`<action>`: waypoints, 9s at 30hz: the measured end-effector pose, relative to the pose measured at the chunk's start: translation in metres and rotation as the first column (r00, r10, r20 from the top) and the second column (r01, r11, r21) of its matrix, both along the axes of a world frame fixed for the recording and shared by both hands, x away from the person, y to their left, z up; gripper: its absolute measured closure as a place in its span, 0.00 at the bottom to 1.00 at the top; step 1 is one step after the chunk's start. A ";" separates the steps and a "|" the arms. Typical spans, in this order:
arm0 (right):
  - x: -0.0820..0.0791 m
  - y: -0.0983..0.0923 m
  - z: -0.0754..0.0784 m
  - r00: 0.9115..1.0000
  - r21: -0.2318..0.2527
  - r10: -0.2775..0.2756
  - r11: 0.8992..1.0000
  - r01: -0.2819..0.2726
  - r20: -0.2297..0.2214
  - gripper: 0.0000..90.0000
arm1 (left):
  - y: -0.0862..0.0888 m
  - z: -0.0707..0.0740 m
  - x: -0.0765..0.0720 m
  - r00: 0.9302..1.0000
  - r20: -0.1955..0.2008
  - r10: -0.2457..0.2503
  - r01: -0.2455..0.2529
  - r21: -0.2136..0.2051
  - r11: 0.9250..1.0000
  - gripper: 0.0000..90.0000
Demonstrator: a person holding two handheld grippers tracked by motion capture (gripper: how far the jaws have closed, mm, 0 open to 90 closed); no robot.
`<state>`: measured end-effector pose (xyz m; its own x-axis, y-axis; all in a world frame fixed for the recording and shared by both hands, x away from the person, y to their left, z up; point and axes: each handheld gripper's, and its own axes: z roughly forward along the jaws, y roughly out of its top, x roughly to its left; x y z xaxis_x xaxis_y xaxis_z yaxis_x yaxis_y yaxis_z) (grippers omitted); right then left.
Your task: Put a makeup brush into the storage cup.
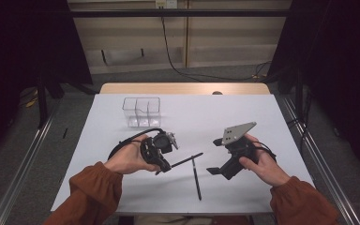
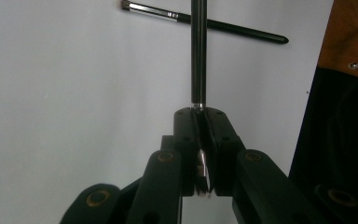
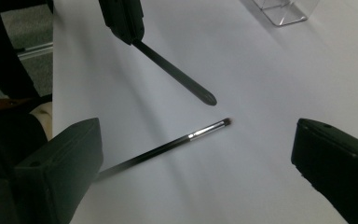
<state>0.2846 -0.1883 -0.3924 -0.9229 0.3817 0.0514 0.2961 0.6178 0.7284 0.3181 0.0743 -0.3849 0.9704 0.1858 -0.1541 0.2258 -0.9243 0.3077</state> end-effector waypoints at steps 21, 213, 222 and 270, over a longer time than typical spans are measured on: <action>0.026 0.032 0.006 0.979 -0.207 0.179 0.958 -0.197 -0.102 0.07 | -0.001 -0.008 0.004 1.000 -0.014 -0.013 0.014 0.042 0.999 0.93; 0.010 -0.005 -0.050 0.999 0.304 -0.023 0.952 0.036 -0.045 0.94 | 0.095 -0.040 -0.018 0.895 0.119 0.430 -0.341 -0.437 0.832 0.05; 0.007 -0.003 -0.046 1.000 0.338 -0.022 0.941 0.026 -0.015 0.94 | 0.094 -0.034 -0.025 0.881 0.129 0.456 -0.330 -0.523 0.786 0.05; 0.004 0.000 -0.041 1.000 0.399 -0.011 0.917 0.000 0.027 0.94 | 0.014 -0.008 -0.019 0.878 0.125 0.462 -0.189 -0.796 0.575 0.08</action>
<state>0.2888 -0.1882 -0.4338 -0.9241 0.3401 0.1741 0.2742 0.2730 0.9221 0.2987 0.0883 -0.3929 0.8846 0.4512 -0.1177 0.2379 -0.2197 0.9461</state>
